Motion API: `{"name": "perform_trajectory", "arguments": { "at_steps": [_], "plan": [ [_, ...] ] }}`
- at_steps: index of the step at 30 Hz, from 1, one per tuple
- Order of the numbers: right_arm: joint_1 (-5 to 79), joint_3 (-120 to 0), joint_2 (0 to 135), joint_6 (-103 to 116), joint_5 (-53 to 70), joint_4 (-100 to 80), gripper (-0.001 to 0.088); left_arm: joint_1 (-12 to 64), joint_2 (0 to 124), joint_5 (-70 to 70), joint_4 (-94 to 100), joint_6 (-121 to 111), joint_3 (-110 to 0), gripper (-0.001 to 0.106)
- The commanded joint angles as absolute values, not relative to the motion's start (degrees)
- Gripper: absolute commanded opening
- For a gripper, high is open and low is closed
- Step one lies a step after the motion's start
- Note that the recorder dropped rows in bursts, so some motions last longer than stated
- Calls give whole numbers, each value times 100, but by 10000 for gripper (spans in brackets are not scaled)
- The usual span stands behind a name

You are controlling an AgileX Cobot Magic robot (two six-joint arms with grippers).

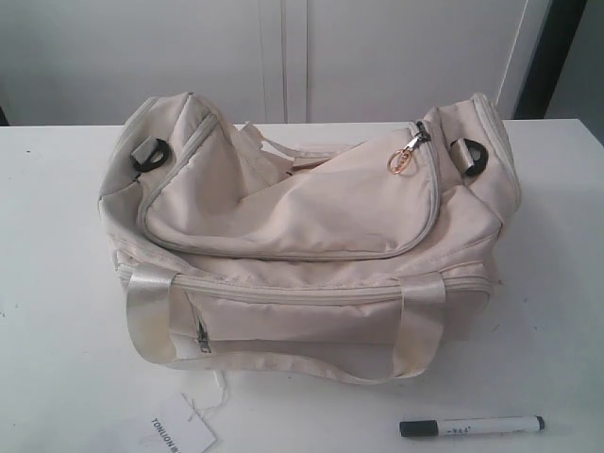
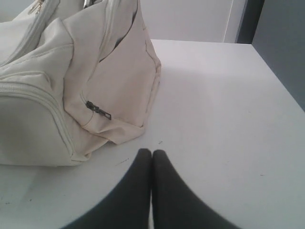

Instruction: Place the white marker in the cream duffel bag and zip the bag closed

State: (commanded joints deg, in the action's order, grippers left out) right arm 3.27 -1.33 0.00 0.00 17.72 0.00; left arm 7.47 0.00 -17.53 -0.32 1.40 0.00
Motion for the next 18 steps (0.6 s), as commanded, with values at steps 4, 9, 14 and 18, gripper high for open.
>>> {"name": "perform_trajectory", "arguments": {
  "at_steps": [4, 9, 14, 18],
  "plan": [
    [327, -298, 0, 0, 1747, 0, 0, 761, 0, -1753, -32, 140, 0, 0],
    [327, -576, 0, 0, 1748, 0, 0, 758, 0, -1753, -32, 150, 0, 0],
    [327, -833, 0, 0, 1683, 0, 0, 758, 0, -1753, -32, 150, 0, 0],
    [327, -858, 0, 0, 1478, 0, 0, 758, 0, -1753, -32, 150, 0, 0]
  ]
}}
